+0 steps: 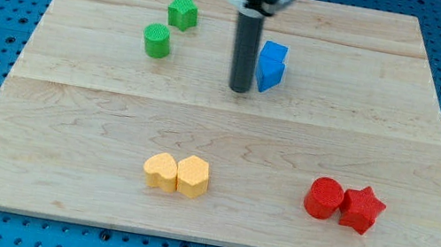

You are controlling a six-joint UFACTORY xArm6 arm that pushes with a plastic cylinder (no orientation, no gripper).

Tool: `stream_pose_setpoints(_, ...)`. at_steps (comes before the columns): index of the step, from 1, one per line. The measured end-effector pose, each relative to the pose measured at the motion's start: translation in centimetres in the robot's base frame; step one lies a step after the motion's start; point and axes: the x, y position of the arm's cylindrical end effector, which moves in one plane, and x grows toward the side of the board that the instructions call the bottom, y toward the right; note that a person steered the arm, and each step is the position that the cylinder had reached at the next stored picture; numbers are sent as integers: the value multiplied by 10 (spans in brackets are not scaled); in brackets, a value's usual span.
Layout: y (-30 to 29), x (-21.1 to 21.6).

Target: Move the red star right side of the red circle

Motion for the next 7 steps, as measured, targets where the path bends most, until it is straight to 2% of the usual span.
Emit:
stream_pose_setpoints(1,124,29)
stream_pose_setpoints(2,193,99)
stream_pose_setpoints(3,182,158)
stream_pose_setpoints(4,130,179)
stream_pose_setpoints(5,85,175)
stream_pose_setpoints(6,68,161)
stream_pose_setpoints(7,83,165)
